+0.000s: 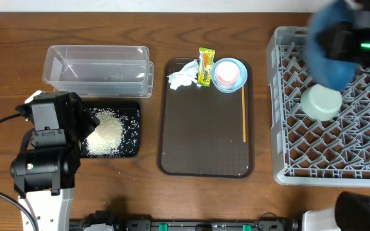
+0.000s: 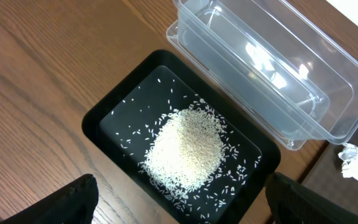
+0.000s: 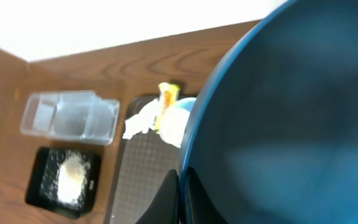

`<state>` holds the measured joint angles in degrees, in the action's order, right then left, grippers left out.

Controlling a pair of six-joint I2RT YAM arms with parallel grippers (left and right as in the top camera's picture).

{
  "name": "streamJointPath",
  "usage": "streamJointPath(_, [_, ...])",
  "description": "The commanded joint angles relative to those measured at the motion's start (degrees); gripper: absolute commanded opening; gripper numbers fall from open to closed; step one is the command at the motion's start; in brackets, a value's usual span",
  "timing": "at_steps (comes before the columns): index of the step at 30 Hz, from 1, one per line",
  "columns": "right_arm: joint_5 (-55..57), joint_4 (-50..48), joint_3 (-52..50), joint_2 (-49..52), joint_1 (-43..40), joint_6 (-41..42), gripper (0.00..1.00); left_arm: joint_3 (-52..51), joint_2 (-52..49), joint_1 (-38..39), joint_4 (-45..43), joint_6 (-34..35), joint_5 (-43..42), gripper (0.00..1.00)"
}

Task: Sort waste into correct bins and load items into the dishwasher rack
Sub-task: 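Lift the teal-blue plate and carry it to the rack's right side, then stand the teal-blue plate upright in the rack and release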

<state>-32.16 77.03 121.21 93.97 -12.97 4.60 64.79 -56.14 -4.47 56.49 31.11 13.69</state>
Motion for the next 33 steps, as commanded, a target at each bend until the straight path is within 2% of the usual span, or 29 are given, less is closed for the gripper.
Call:
streamJointPath(1, [-13.73, 0.92, -3.56, 0.74, -8.83, -7.82, 0.01, 0.68, -0.02, -0.28, 0.07, -0.37, 0.28, 0.88])
streamJointPath(3, [-18.91, -1.2, -7.61, 0.85, -13.6, -10.62, 0.01, 0.68, -0.02, -0.28, 0.07, -0.37, 0.28, 0.88])
streamJointPath(7, [-32.11, -11.04, -16.94, 0.85, -20.68, -11.13, 0.01, 0.68, -0.02, -0.28, 0.09, -0.37, 0.28, 0.88])
streamJointPath(10, [-42.36, -22.93, -24.11, 0.85, -25.03, -10.05, 0.01, 0.68, -0.02, -0.28, 0.09, -0.37, 0.28, 0.88])
streamJointPath(13, [-48.98, -37.57, -30.69, 0.87, -28.59, -3.98, 0.01, 0.68, -0.02, -0.28, 0.09, -0.37, 0.28, 0.88])
streamJointPath(17, [-48.83, -55.82, -37.73, 0.87, -31.58, 8.76, 0.01, 0.68, -0.02, -0.28, 0.09, -0.37, 0.28, 0.88])
streamJointPath(20, [-48.59, -65.48, -41.62, 0.87, -32.41, 13.81, 0.01, 0.68, -0.02, -0.28, 0.07, -0.37, 0.28, 0.88])
streamJointPath(27, [-47.25, -77.55, -45.24, 4.87, -31.08, 22.36, 0.01, 0.68, -0.02, -0.28, 0.09, -0.37, 0.28, 0.88])
streamJointPath(33, [-48.17, -88.98, -45.24, 10.8, -29.31, 34.45, 0.01, 0.68, -0.02, -0.28, 0.07, -0.37, 0.28, 0.88])
